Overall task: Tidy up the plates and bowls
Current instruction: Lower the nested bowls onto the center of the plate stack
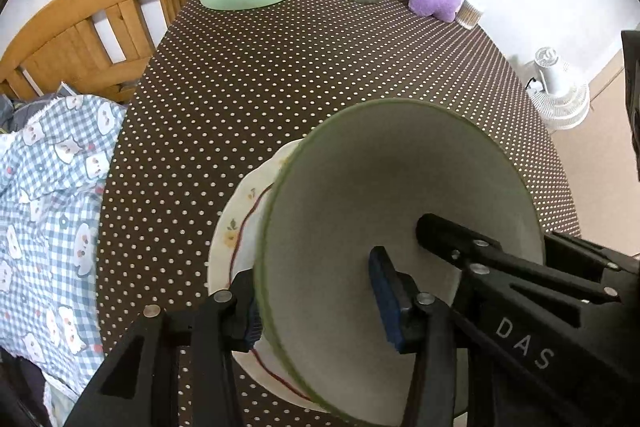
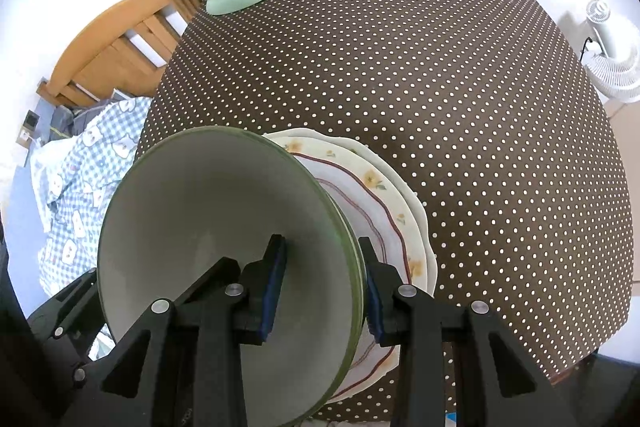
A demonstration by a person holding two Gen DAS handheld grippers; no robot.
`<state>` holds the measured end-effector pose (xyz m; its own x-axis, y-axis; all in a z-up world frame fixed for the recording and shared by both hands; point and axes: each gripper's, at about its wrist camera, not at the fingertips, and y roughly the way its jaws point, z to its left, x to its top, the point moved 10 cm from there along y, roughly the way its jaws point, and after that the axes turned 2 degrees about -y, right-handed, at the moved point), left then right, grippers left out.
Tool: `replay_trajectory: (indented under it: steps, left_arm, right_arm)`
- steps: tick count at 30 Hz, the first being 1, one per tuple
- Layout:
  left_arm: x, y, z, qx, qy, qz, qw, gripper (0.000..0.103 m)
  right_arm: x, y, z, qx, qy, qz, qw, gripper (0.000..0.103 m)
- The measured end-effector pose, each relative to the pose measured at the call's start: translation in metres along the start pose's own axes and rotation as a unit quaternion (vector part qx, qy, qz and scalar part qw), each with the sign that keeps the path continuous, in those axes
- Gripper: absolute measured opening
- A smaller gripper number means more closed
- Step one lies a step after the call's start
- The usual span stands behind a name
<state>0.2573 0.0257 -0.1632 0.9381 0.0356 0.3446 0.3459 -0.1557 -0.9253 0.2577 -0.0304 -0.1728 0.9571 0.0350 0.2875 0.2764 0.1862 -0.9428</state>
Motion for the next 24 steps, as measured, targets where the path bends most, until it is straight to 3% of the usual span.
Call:
replay_trajectory:
  steps: [2,3,4,6,13,24]
  left_arm:
    - [-0.001,-0.001,0.001,0.001,0.004,-0.001,1.0,0.057]
    - [0.0,-0.003,0.001,0.0,0.006,-0.003,1.0,0.059]
    - [0.0,-0.005,0.001,-0.004,0.008,-0.007,0.9999,0.07]
    - [0.0,-0.009,0.002,-0.004,0.012,-0.016,0.9998,0.076]
    - [0.003,-0.028,-0.001,0.005,0.027,-0.043,0.9987,0.084]
    - [0.006,-0.077,-0.019,0.041,0.021,-0.139,0.9891,0.089]
  right_arm:
    - [0.0,-0.004,-0.001,-0.011,-0.004,-0.008,1.0,0.043]
    - [0.001,-0.007,-0.002,-0.016,-0.004,-0.016,1.0,0.05]
    - [0.001,-0.009,-0.002,-0.016,-0.002,-0.021,1.0,0.069]
    - [0.002,-0.017,-0.002,-0.027,0.001,-0.039,0.999,0.076]
    - [0.003,-0.037,-0.001,-0.032,-0.003,-0.067,0.997,0.078]
    - [0.007,-0.093,-0.015,-0.034,-0.034,-0.15,0.987,0.082]
